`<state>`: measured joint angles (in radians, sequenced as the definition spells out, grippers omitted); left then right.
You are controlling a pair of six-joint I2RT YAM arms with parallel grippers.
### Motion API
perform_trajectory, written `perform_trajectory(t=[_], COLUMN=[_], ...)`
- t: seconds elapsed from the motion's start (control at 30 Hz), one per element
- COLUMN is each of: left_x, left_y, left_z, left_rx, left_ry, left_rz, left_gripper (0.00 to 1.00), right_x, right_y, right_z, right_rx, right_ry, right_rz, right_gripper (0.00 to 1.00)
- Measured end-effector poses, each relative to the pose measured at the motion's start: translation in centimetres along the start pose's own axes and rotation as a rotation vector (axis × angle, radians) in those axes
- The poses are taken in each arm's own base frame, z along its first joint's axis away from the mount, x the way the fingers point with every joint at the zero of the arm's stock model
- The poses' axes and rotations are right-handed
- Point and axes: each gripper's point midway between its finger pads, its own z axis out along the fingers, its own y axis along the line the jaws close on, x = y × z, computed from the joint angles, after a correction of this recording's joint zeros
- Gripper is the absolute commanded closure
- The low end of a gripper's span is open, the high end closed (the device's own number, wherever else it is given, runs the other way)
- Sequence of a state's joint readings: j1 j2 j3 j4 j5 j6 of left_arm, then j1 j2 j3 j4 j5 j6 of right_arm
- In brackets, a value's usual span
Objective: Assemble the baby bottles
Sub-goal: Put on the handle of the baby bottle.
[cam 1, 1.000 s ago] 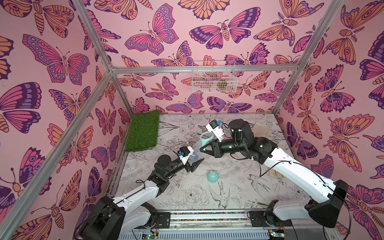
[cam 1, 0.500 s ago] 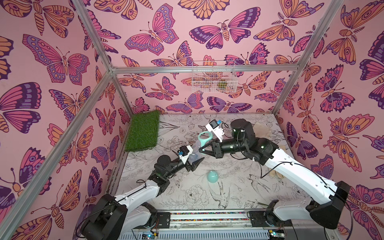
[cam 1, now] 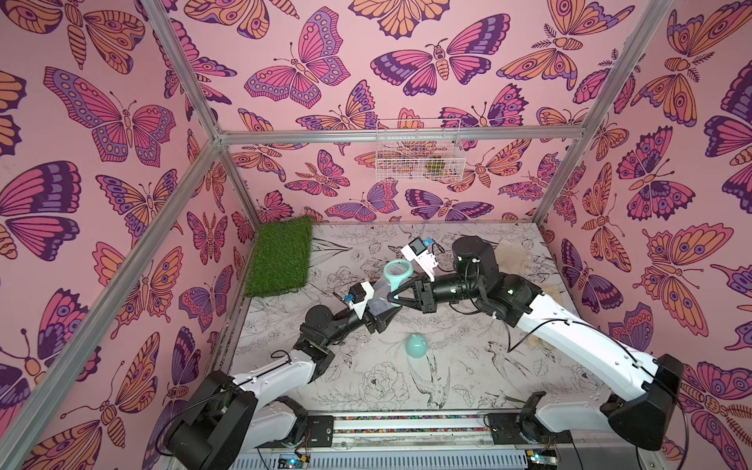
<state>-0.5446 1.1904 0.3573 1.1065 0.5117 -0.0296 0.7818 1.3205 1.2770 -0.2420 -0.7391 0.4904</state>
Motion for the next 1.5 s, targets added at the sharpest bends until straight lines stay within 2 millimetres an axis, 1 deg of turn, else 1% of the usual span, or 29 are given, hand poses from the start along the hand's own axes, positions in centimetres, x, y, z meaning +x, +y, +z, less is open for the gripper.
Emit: perform_trajectory(t=[0.13,0.3,0.53,0.77,0.93,1.07,1.23,1.43,1.47,1.5], left_x=[-0.4,-0.7,-1.8,-2.8,-3.7,-4.0,-4.2,-4.9,-5.1,-5.2], left_y=[-0.1,0.0,-0.4,-0.4,-0.3,-0.1,0.1,0.5,0.6,0.6], left_z=[-0.1,0.0,0.3,0.3,0.1,0.0,0.0,-0.2,-0.2,-0.3], left_rx=[-0.001,-0.013,-0.008,-0.025,-0.039,-0.05,-0.064,-0.089,-0.092,-0.094], left_ry=[-0.011,-0.028,-0.082,-0.12,-0.149,-0.162,-0.171,-0.196,-0.199,-0.202], left_rz=[0.002,0.0,-0.011,-0.013,-0.001,0.002,-0.006,-0.007,-0.006,-0.004], left_gripper=[1.0,1.0,1.0,1.0,1.0,1.0,1.0,1.0,1.0,1.0], right_x=[0.1,0.5,0.4,0.1,-0.2,-0.5,-0.8,-1.0,-1.0,-1.1], right_y=[0.2,0.8,1.1,1.6,2.3,2.5,2.6,3.0,3.1,3.2], right_z=[-0.1,0.2,1.2,1.0,1.0,1.2,1.7,2.4,2.4,2.5], right_rx=[-0.017,-0.043,-0.062,-0.076,-0.107,-0.139,-0.176,-0.218,-0.222,-0.226], right_ry=[-0.018,-0.041,-0.114,-0.172,-0.199,-0.228,-0.262,-0.273,-0.275,-0.278], right_rz=[-0.018,-0.054,-0.121,-0.157,-0.159,-0.146,-0.129,-0.105,-0.104,-0.105], right_gripper=[1.0,1.0,1.0,1.0,1.0,1.0,1.0,1.0,0.98,0.93])
